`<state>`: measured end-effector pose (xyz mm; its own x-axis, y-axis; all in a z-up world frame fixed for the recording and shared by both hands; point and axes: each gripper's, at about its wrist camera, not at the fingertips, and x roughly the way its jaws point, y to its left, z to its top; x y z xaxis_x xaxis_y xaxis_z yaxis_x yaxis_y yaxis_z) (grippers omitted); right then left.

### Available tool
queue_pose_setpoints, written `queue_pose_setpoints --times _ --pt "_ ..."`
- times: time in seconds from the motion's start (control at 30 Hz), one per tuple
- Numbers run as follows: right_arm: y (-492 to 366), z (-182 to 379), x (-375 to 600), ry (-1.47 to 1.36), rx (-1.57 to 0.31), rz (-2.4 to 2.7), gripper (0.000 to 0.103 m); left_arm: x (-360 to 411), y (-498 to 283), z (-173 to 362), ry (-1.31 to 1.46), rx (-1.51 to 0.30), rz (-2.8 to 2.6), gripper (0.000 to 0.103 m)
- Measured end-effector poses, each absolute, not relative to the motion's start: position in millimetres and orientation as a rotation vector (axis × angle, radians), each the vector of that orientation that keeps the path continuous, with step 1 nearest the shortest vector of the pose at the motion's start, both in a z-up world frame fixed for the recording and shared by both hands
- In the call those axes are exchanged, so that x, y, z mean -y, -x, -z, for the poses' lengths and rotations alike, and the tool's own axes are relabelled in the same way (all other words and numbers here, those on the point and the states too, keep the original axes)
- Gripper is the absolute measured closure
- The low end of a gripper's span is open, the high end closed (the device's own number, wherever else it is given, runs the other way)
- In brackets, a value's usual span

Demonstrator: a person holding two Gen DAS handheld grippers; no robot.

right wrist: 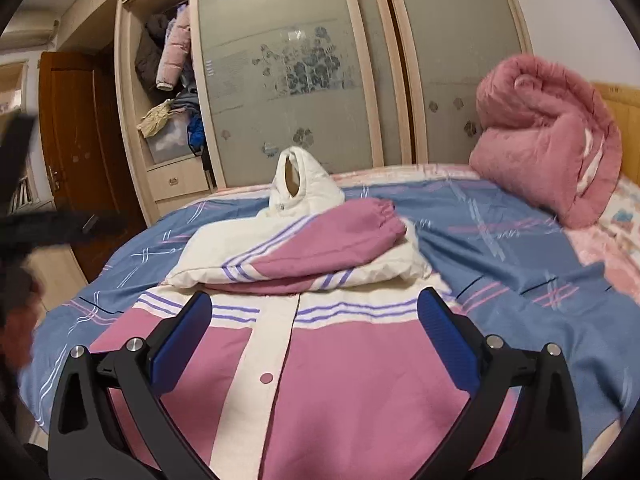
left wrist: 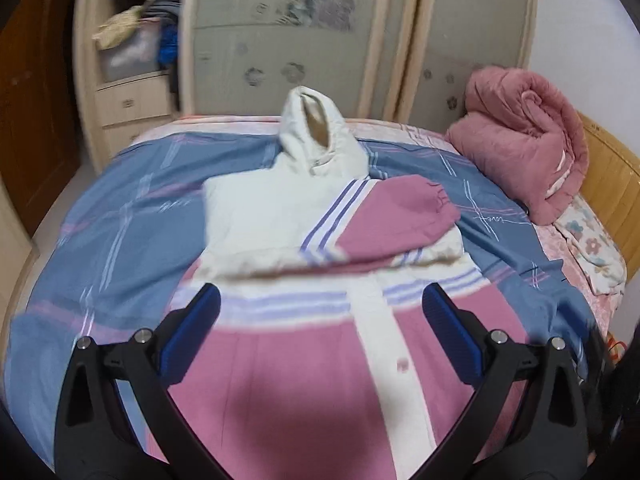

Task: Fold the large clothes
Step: 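Grasp the white hood tip with the left gripper and lift it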

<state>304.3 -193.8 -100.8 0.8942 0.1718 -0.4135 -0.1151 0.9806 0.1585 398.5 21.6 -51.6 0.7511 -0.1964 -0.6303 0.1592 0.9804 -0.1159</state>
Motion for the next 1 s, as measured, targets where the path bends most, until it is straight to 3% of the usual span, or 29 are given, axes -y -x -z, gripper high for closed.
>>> queue_pose_setpoints --times 0.33,0.57,0.67,0.7,0.77,0.83,0.87,0.93,1.0 --pt "-340.1 128.0 215.0 -0.259 -0.522 -0.189 0.001 24.6 -675.5 81.0 -0.136 -0.778 0.016 0.002" --pt "-350.4 138.5 229.7 -0.303 -0.569 -0.21 0.001 34.2 -819.9 112.0 -0.086 -0.84 -0.121 0.002" --pt "-356.0 143.9 231.9 -0.307 -0.595 -0.224 0.001 41.7 -866.7 125.6 -0.111 -0.852 -0.19 0.009" --pt "-357.6 144.7 232.1 -0.31 -0.603 -0.228 0.001 40.5 -880.8 133.3 -0.106 -0.864 -0.223 0.013" --pt "-358.5 145.5 232.6 -0.318 -0.607 -0.24 0.001 31.0 -898.2 150.1 -0.063 -0.924 -0.263 0.033" --pt "-358.6 147.4 231.7 -0.31 -0.607 -0.243 0.001 16.4 -906.8 158.8 0.026 -0.976 -0.258 0.08" --pt "-359.5 149.2 231.4 -0.311 -0.616 -0.246 0.001 4.9 -906.4 160.2 0.094 -0.991 -0.251 0.092" --pt "-360.9 151.6 231.6 -0.322 -0.63 -0.255 0.001 -5.7 -896.8 151.9 0.125 -0.955 -0.234 0.098" --pt "-361.0 152.7 230.7 -0.341 -0.645 -0.27 0.001 -14.0 -878.6 134.5 0.131 -0.926 -0.16 0.099"
